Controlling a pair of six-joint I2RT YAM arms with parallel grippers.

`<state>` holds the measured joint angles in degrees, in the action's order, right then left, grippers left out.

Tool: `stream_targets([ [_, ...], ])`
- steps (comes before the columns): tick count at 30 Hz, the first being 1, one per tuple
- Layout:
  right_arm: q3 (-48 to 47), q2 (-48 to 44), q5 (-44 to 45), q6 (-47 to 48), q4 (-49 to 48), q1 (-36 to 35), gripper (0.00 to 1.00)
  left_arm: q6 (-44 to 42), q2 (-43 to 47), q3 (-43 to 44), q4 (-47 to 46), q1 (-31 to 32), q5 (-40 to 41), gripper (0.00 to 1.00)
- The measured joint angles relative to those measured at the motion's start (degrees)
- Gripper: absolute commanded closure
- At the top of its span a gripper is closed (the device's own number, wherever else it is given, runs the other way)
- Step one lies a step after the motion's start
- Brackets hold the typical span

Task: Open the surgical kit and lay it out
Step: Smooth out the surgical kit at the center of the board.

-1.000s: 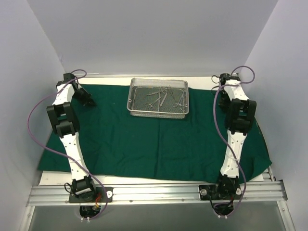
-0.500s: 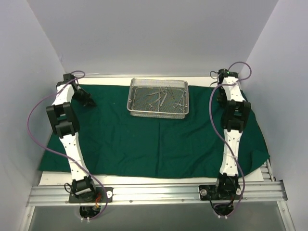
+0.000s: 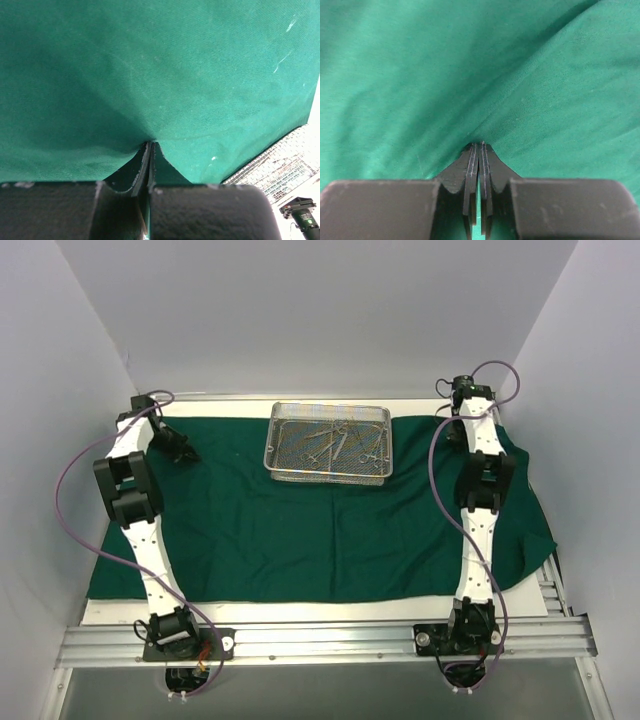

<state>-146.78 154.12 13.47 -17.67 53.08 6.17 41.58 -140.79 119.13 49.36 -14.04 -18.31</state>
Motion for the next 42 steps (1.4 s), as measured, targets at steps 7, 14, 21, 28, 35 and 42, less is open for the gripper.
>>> stream_targets([
  [7,7.85,-3.87,-0.42,1.05,-6.21,-1.36,1.0,2.45,1.25,-2.43,-1.18,-0.33,-0.11,0.98],
  [14,18.49,-9.49,-1.99,0.83,-12.96,-1.7,1.0,4.81,4.11,-8.22,-4.55,-1.09,-0.79,0.98],
  [21,24.52,-13.2,-5.79,-0.02,-16.28,-0.7,0.83,1.73,7.19,-12.46,-6.14,-1.29,-0.07,0.98],
  [28,23.37,-13.05,-12.76,-2.1,-15.19,0.72,0.53,-5.95,7.91,-8.59,-4.63,3.8,8.07,0.98],
  [35,18.03,-13.05,-17.84,-3.54,-11.39,0.5,0.48,-8.85,7.39,1.03,-4.72,9.09,9.62,0.98],
  [42,15.52,-13.62,-20.44,-4.7,-9.38,1.53,0.89,-7.72,-3.28,17.75,-4.52,8.35,2.6,0.98],
])
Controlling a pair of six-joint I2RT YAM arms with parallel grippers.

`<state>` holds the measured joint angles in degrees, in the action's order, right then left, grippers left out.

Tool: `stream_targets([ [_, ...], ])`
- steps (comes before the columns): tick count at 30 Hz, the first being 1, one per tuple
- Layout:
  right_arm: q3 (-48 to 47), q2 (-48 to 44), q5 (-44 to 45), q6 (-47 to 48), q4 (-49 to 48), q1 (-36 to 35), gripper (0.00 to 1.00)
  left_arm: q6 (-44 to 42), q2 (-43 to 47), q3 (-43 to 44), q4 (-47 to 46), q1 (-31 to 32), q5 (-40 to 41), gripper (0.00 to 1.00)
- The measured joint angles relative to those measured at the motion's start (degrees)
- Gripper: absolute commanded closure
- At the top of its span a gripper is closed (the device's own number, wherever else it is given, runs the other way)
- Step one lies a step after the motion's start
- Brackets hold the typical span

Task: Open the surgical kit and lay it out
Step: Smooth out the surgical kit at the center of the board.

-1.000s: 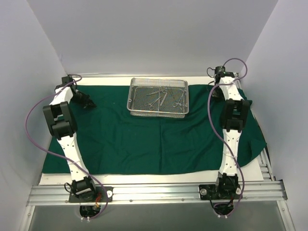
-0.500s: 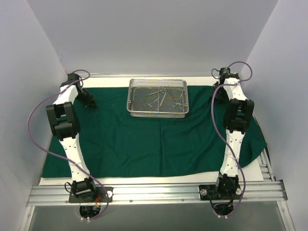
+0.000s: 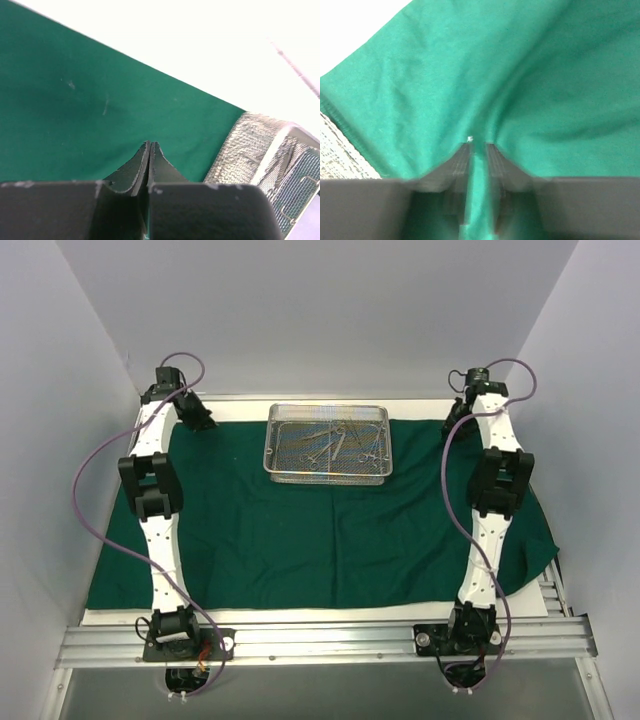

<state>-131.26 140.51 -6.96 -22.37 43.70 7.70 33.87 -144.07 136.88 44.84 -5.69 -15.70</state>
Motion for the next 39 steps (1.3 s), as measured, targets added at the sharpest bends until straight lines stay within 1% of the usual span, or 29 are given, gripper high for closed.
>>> stream_targets([
  [1,0.48,-0.5,-0.46,-0.15,-0.02,0.5,0.93,0.28,-1.2,0.24,-0.02,-0.07,-0.83,0.98],
  [3,2.64,-2.54,-1.31,-0.79,-0.42,1.77,0.97,0.9,-3.41,0.24,0.33,-0.31,-2.32,0.98],
  [6,5.95,-6.69,-1.55,-1.42,-0.31,3.76,1.0,1.75,-6.43,0.24,1.57,-0.52,-3.61,0.98],
  [7,6.8,-8.15,-1.44,-1.44,-0.22,4.2,1.0,2.47,-6.95,0.24,1.55,-0.59,-5.25,0.98],
  [11,11.52,-14.27,0.15,-1.64,-0.55,5.77,1.0,3.52,-7.34,0.26,1.88,-2.16,-6.64,0.98],
  [15,17.94,-19.19,2.34,-2.32,-0.04,5.95,1.0,4.68,-9.16,2.73,2.97,-3.85,-9.18,0.98],
  [21,29.77,-23.02,4.61,-3.61,-0.37,8.44,1.0,5.46,-11.26,5.66,3.91,-7.02,-11.67,0.98],
  [25,33.66,-23.3,5.86,-3.32,-0.68,11.41,1.0,5.6,-12.44,7.76,4.74,-8.94,-12.31,0.98],
  [28,32.81,-23.28,4.83,-2.62,-2.27,12.33,1.0,5.62,-12.44,7.74,5.14,-9.9,-12.24,0.98],
  [30,30.16,-22.53,2.75,-2.25,-3.37,11.82,1.0,5.7,-12.44,7.74,5.35,-10.29,-12.24,0.98],
  [33,23.1,-19.69,0.66,-1.6,-5.51,9.81,1.0,5.75,-12.44,7.76,5.66,-10.49,-12.24,0.98],
  [37,10.49,-12.79,-1.01,-1.49,-6.71,5.46,1.0,5.68,-12.44,7.8,5.97,-10.54,-12.17,0.98],
  [39,7.76,-9.92,-1.53,-1.68,-8.11,3.54,1.0,5.49,-12.44,7.82,6.03,-10.54,-12.17,0.98],
])
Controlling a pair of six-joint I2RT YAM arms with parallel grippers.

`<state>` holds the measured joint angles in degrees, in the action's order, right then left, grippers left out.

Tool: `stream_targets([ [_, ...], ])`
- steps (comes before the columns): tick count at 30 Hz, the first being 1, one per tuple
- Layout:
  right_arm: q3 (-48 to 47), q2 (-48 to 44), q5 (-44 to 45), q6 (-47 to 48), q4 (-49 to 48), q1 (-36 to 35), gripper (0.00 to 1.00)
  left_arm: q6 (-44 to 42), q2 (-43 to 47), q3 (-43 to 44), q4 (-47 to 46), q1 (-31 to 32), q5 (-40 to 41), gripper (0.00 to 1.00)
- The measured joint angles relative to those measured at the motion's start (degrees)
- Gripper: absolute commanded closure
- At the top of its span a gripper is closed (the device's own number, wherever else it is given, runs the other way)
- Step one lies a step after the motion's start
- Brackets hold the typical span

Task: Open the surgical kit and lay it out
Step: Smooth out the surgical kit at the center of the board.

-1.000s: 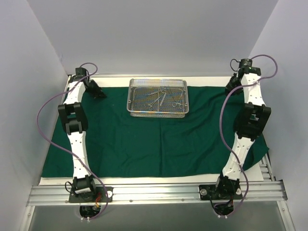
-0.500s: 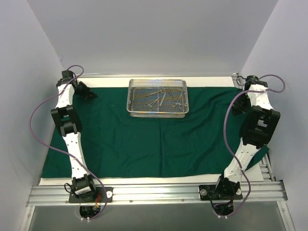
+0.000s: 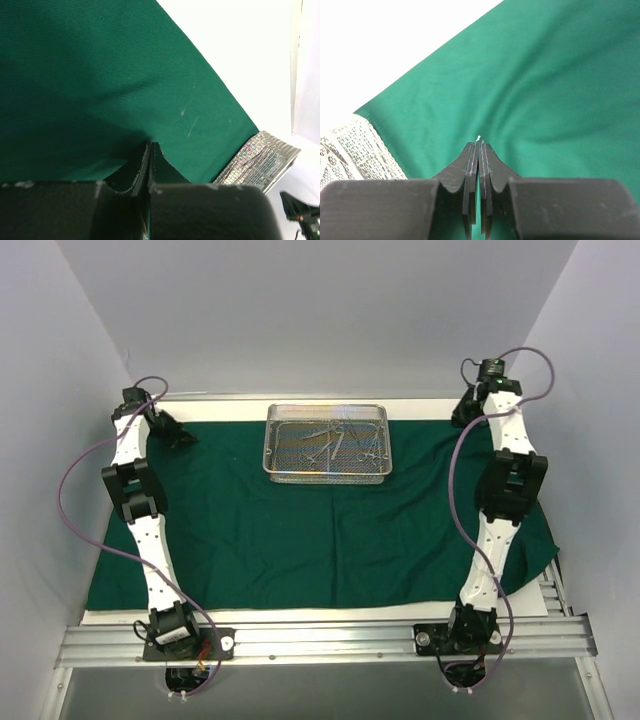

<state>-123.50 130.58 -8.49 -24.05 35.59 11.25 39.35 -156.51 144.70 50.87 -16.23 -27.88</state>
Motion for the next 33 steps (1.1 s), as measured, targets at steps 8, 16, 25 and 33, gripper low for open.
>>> stream_targets([
  [8,0.37,7.39,-3.8,-2.16,-3.02,-3.39,1.0,-3.67,5.25,-6.97,-2.64,2.01,5.01,0.92],
  [16,0.37,8.26,-4.79,-2.23,-3.78,-1.84,1.0,-6.25,13.4,-12.92,-5.01,6.21,10.12,0.71],
  [25,0.33,11.72,-5.9,-2.01,-4.07,-1.49,1.0,-5.05,20.13,-20.68,-6.93,10.25,8.57,0.85],
  [33,-0.76,12.59,-6.6,-2.05,-3.96,-1.62,1.0,-1.86,11.26,-17.57,-1.95,10.19,6.67,0.98],
])
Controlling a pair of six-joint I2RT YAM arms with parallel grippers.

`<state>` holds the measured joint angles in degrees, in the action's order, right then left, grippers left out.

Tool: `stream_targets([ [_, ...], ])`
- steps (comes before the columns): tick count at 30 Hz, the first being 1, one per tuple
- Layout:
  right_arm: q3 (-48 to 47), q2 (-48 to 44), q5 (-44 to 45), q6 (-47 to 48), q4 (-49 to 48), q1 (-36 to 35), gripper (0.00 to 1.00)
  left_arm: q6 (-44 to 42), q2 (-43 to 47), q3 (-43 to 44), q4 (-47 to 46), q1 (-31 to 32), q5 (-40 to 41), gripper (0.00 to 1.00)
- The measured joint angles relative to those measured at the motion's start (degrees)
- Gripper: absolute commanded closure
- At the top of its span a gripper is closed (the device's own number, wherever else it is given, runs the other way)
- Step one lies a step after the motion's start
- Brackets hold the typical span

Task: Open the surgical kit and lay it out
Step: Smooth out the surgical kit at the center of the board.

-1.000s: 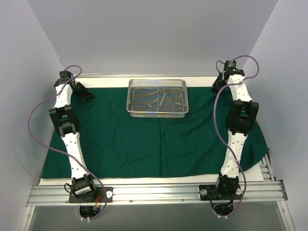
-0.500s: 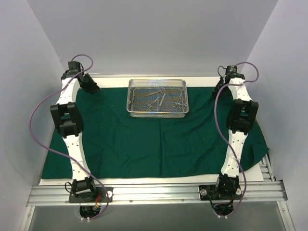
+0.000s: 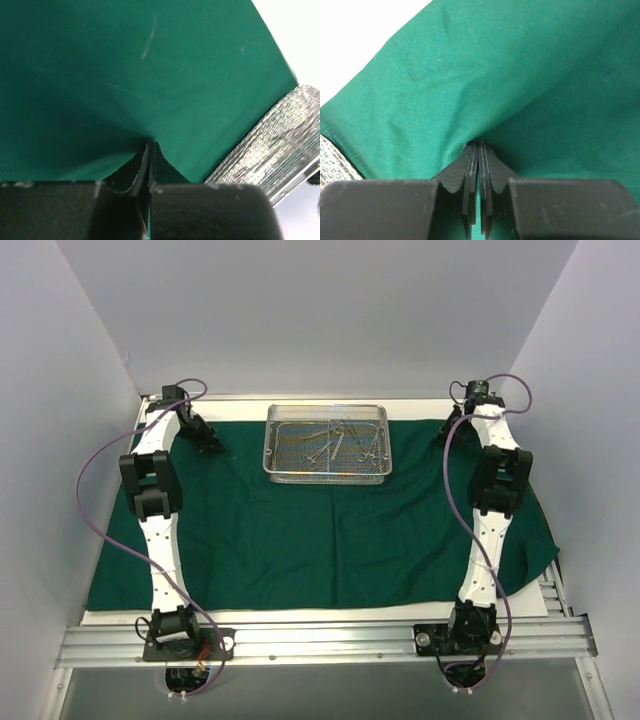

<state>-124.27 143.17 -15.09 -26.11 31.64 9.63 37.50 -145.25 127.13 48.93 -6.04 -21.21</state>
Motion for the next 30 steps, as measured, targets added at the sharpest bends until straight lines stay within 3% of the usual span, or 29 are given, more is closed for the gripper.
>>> stream_targets([
  [12,-8.94,5.44,-0.92,-1.57,0.0,-2.25,1.0,2.6,-9.25,15.87,6.64,-3.96,-3.65,0.98],
  [17,-10.58,6.43,-0.94,-2.43,-0.2,-2.8,1.0,2.6,-9.27,15.28,6.14,-7.3,-4.9,0.98],
  [24,-1.36,2.01,-0.81,-2.58,-6.34,-2.86,1.0,0.48,-13.49,23.78,9.25,-9.79,-5.38,0.97],
  [30,-3.41,2.32,-1.46,-1.57,-3.41,-2.32,0.96,-0.61,-11.41,20.22,6.23,-9.31,-4.81,0.78],
])
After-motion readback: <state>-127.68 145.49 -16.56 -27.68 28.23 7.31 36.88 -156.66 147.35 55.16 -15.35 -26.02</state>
